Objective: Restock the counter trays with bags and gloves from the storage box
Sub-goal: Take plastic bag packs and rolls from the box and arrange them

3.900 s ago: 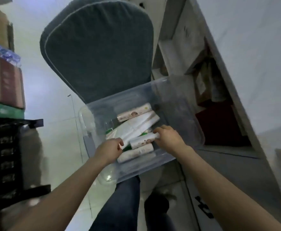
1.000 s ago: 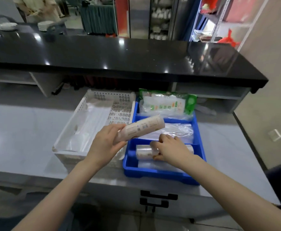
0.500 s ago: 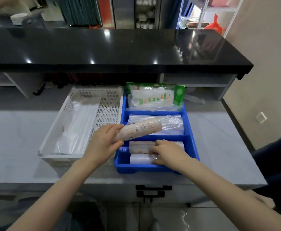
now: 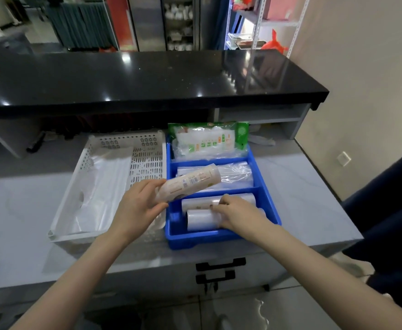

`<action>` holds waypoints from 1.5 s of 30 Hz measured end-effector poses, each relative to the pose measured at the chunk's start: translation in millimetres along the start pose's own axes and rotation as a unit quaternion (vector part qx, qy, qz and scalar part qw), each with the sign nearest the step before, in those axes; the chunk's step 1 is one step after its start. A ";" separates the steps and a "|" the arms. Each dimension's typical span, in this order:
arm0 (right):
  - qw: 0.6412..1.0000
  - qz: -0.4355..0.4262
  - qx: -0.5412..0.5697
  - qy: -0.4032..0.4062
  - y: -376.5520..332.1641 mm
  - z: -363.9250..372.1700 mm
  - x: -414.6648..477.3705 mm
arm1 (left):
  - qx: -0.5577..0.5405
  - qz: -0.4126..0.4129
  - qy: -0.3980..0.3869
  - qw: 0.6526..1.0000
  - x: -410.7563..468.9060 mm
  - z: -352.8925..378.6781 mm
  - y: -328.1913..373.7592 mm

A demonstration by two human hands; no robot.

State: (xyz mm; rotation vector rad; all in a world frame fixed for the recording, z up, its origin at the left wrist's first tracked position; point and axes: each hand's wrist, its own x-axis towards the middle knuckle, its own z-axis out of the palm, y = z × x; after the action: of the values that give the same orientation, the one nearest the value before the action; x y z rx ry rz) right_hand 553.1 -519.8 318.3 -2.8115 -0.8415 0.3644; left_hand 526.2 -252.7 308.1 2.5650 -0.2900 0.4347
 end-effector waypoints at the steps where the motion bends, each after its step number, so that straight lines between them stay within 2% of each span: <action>1: 1.000 -0.011 0.005 0.026 -0.2 -0.2 -3.5 | -0.002 -0.002 0.000 1.000 1.7 0.0 -0.7; 5: 0.990 -0.070 -0.053 0.106 -6.3 -14.1 -14.5 | -0.013 -0.003 0.005 1.000 10.7 1.9 1.0; 8: 0.981 -0.078 -0.095 0.148 -7.6 -40.0 -24.1 | -0.013 0.014 -0.007 1.000 18.3 5.9 6.0; 16: 0.970 0.037 -0.115 0.213 32.1 -97.0 -55.8 | -0.040 0.055 -0.104 0.992 21.3 32.5 27.5; 20: 0.975 0.060 -0.110 0.182 35.3 -89.8 -50.6 | -0.039 0.075 -0.158 0.984 12.0 53.2 45.2; 23: 0.982 0.063 -0.083 0.155 29.0 -73.1 -41.7 | -0.057 0.045 -0.178 0.981 3.0 68.0 52.8; 32: 0.994 0.015 -0.059 0.089 4.2 -36.3 -8.0 | -0.049 -0.033 -0.041 0.997 -5.3 44.1 20.7; 38: 0.995 -0.014 -0.084 0.055 -6.9 -10.7 20.9 | -0.082 -0.024 -0.082 0.993 -15.0 34.5 10.3; 45: 0.998 -0.002 -0.016 0.065 2.8 -1.9 27.2 | -0.034 -0.015 -0.079 0.996 -13.5 39.8 13.8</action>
State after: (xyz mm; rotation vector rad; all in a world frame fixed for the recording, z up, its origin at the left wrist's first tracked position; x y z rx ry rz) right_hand 577.0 -507.1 314.5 -2.8273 -0.8312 0.1661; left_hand 519.6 -283.7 277.2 2.5373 -0.3164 0.2063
